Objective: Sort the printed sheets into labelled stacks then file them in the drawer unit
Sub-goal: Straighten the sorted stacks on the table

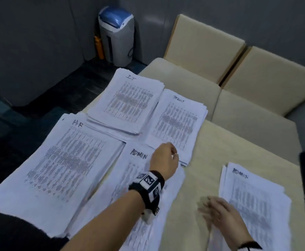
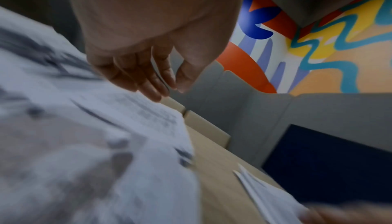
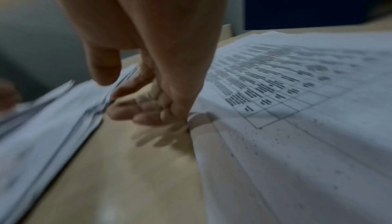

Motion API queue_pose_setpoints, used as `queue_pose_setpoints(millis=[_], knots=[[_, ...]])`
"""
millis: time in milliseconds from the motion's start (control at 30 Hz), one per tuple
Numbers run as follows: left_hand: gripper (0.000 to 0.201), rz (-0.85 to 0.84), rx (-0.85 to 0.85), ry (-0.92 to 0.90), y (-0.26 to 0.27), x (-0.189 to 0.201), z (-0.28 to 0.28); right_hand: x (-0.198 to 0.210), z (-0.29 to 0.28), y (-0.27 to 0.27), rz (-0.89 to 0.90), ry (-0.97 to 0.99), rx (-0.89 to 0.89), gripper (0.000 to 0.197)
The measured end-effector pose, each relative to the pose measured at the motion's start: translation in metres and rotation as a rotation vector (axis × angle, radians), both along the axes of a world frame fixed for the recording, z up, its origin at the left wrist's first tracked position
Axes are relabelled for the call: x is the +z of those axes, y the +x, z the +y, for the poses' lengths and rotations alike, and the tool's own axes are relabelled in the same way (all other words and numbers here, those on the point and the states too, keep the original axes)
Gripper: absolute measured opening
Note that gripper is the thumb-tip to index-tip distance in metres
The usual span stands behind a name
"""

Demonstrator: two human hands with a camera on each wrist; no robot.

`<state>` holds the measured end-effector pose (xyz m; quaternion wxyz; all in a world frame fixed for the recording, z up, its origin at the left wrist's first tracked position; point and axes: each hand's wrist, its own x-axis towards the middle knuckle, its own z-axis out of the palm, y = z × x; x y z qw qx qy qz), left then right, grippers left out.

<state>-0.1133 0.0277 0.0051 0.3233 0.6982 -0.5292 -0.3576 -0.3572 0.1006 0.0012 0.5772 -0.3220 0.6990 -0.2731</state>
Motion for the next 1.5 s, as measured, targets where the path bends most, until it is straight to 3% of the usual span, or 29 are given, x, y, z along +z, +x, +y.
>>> queue_pose_setpoints(millis=[100, 233, 367, 467, 767, 833, 933, 1000, 1133, 1233, 1367, 1500], knots=[[0.008, 0.014, -0.112, 0.123, -0.072, -0.011, 0.035, -0.001, 0.002, -0.054, 0.213, -0.112, -0.246, 0.004], [0.016, -0.022, -0.180, 0.220, -0.134, -0.025, 0.052, -0.005, 0.002, -0.132, 0.518, -0.127, -0.287, 0.011], [0.024, -0.100, -0.199, 0.226, -0.177, -0.028, 0.049, -0.010, -0.007, -0.191, 0.738, 0.032, -0.237, 0.054], [0.026, -0.157, -0.181, 0.234, -0.202, -0.030, 0.047, -0.016, -0.012, -0.213, 0.681, 0.087, -0.168, 0.059], [0.024, -0.350, -0.005, 0.261, -0.228, -0.031, 0.056, -0.026, -0.008, -0.231, 0.537, -0.087, -0.114, 0.027], [0.020, -0.309, 0.022, 0.272, -0.226, -0.032, 0.057, -0.024, -0.006, -0.233, 0.494, -0.151, -0.067, 0.022], [0.021, -0.214, 0.036, 0.289, -0.224, -0.032, 0.058, -0.016, -0.001, -0.235, 0.428, -0.208, -0.024, 0.044], [0.024, -0.172, 0.061, 0.278, -0.223, -0.031, 0.057, -0.013, 0.002, -0.239, 0.419, -0.209, -0.025, 0.046], [0.035, -0.139, 0.133, 0.257, -0.218, -0.036, 0.055, -0.019, 0.004, -0.257, 0.451, -0.267, -0.074, 0.021], [0.033, -0.267, 0.038, 0.248, -0.213, -0.032, 0.054, -0.018, -0.002, -0.269, 0.346, -0.175, -0.227, 0.015], [0.054, -0.746, -0.206, 0.178, -0.214, -0.010, 0.050, -0.020, -0.006, -0.276, 0.220, 0.069, -0.391, 0.015], [0.044, -0.833, -0.363, 0.088, -0.214, -0.001, 0.043, -0.023, -0.007, -0.270, 0.129, 0.065, -0.362, 0.014]])
